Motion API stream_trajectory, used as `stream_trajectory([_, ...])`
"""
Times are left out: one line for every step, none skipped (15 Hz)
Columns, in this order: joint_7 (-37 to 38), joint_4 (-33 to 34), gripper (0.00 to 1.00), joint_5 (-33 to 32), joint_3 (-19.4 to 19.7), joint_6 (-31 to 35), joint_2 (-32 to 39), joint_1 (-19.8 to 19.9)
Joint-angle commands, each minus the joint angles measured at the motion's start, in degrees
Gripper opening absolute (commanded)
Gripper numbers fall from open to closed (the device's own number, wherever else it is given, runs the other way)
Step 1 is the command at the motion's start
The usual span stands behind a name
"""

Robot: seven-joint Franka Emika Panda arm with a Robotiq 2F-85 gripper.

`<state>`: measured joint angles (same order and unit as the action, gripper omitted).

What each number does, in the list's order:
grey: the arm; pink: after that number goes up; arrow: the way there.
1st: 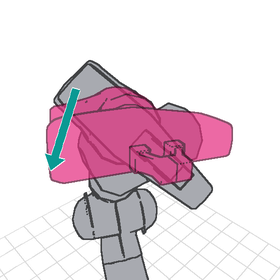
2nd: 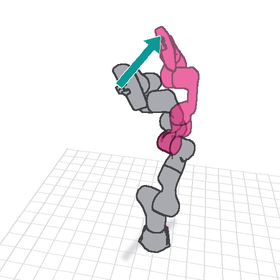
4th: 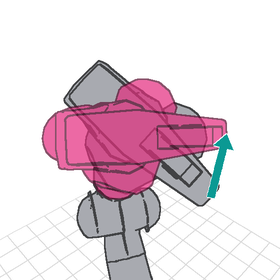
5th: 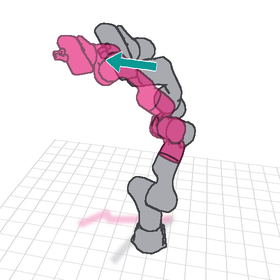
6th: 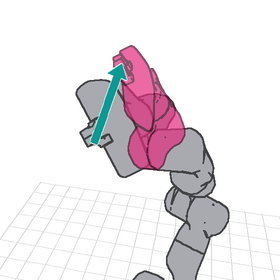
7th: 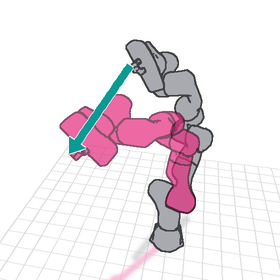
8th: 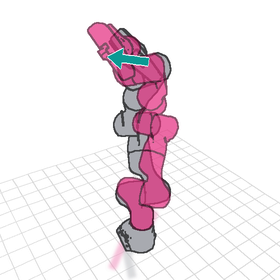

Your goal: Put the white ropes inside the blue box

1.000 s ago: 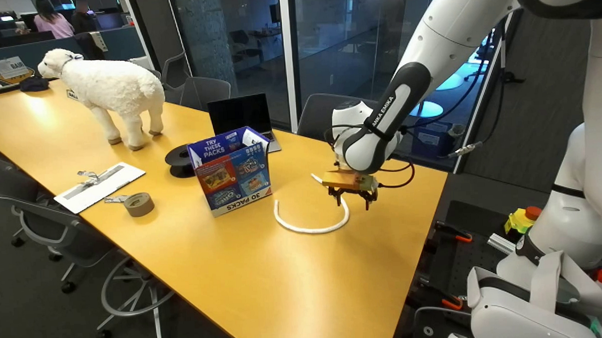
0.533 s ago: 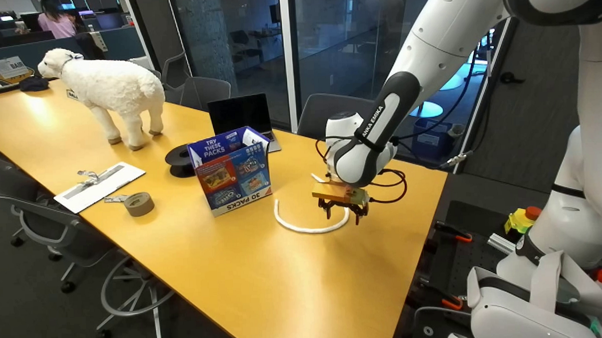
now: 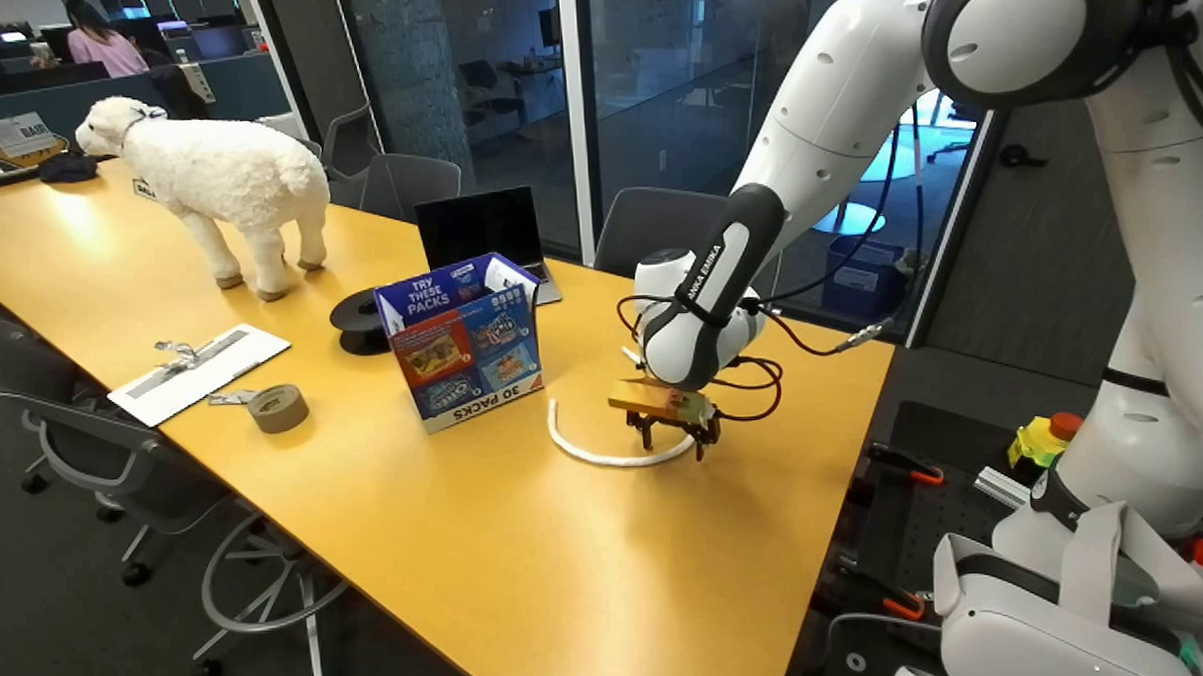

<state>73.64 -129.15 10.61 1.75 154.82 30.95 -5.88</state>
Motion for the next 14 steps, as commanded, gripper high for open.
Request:
stream_trajectory([-1.17, 2.12, 1.0, 2.84, 0.0, 0.46, 1.14, 0.86])
stream_trajectory([-1.0, 1.89, 1.0, 3.3, 0.12, 0.67, 0.73, 0.98])
stream_trajectory([-0.92, 1.76, 1.0, 3.58, 0.28, 0.75, 0.34, 1.07])
stream_trajectory([-1.14, 1.51, 1.0, 4.02, 0.22, 0.96, -0.06, 1.39])
stream_trajectory([-0.88, 1.3, 1.0, 4.24, 0.41, 1.08, -0.37, 1.4])
stream_trajectory([-0.99, 1.06, 1.0, 4.43, 0.41, 1.03, -0.69, 1.58])
stream_trajectory([-1.01, 0.89, 1.0, 4.48, 0.49, 1.09, -0.87, 1.64])
stream_trajectory([-1.0, 0.81, 1.0, 4.6, 0.51, 1.12, -0.95, 1.74])
stream_trajectory([-0.98, 0.68, 1.0, 4.6, 0.57, 1.15, -1.0, 1.74])
stream_trajectory([-1.0, 0.57, 1.0, 4.57, 0.64, 1.16, -1.03, 1.68])
stream_trajectory([-1.02, 0.43, 1.0, 4.51, 0.69, 1.27, -1.07, 1.63])
stream_trajectory([-1.05, 0.31, 1.0, 4.47, 0.71, 1.28, -1.16, 1.6])
stream_trajectory([-1.08, 0.22, 1.0, 4.47, 0.7, 1.27, -1.22, 1.59])
stream_trajectory([-1.18, 0.0, 1.0, 4.46, 0.67, 1.4, -1.36, 1.6])
